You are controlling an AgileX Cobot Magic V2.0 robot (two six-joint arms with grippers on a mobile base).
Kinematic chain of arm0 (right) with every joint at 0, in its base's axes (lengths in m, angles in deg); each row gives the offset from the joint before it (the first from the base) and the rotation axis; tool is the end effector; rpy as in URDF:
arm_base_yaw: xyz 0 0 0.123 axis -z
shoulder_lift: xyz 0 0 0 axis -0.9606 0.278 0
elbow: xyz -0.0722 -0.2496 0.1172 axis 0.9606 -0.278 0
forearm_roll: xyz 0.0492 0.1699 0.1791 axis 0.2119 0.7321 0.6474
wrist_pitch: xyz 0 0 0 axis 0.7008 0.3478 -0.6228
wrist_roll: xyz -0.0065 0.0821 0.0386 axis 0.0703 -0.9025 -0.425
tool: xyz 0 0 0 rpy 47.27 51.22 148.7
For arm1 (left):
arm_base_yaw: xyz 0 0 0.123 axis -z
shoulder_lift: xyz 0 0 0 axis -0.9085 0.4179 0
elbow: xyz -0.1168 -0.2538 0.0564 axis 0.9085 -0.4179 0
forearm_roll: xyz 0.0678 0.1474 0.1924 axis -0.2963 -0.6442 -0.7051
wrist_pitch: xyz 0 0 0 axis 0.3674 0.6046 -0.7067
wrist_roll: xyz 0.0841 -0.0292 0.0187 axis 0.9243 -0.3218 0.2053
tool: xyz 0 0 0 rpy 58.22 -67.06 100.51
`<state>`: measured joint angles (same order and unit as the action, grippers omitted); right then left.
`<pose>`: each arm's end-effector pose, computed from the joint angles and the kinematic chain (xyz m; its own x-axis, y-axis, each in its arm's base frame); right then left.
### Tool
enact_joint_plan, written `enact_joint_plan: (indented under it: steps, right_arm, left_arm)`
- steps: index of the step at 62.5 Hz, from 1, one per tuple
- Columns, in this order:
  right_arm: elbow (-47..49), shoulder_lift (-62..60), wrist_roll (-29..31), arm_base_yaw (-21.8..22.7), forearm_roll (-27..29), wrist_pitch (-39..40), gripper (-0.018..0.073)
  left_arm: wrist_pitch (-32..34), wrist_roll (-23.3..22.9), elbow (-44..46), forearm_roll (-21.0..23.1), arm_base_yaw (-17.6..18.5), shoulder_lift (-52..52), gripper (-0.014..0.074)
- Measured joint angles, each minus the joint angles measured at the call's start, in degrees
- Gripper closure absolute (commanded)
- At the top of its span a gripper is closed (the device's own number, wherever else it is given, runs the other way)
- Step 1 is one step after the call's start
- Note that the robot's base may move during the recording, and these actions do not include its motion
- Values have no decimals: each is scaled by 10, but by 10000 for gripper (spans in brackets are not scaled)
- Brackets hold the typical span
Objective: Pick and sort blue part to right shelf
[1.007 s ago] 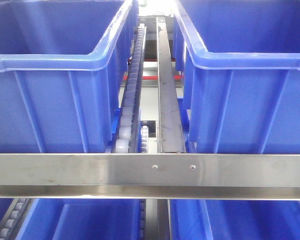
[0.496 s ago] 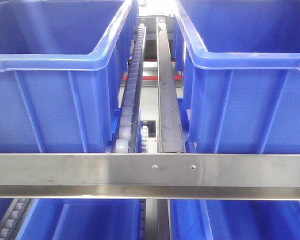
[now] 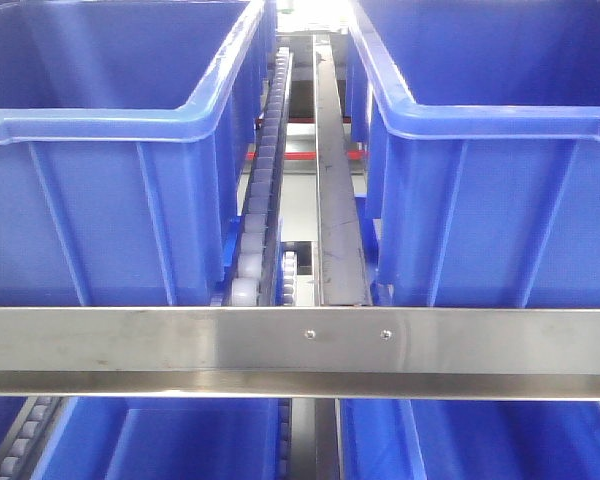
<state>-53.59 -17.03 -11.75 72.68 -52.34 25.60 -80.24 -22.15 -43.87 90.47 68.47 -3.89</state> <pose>0.0564 0.0010 0.2076 0.1118 0.0246 -0.9934 -0.0211 0.9995 0.0224 0.0562 -0.0034 0.2073 0.0415 -0.0168 -0.9990 0.0596 0.9981 -0.0143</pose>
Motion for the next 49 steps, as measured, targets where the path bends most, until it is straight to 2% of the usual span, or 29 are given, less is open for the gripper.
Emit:
enact_joint_plan:
  steps: [49]
  right_arm:
    - [0,-1,0,0,1,-1,531]
  left_arm:
    - [0,0,0,0,0,0,463]
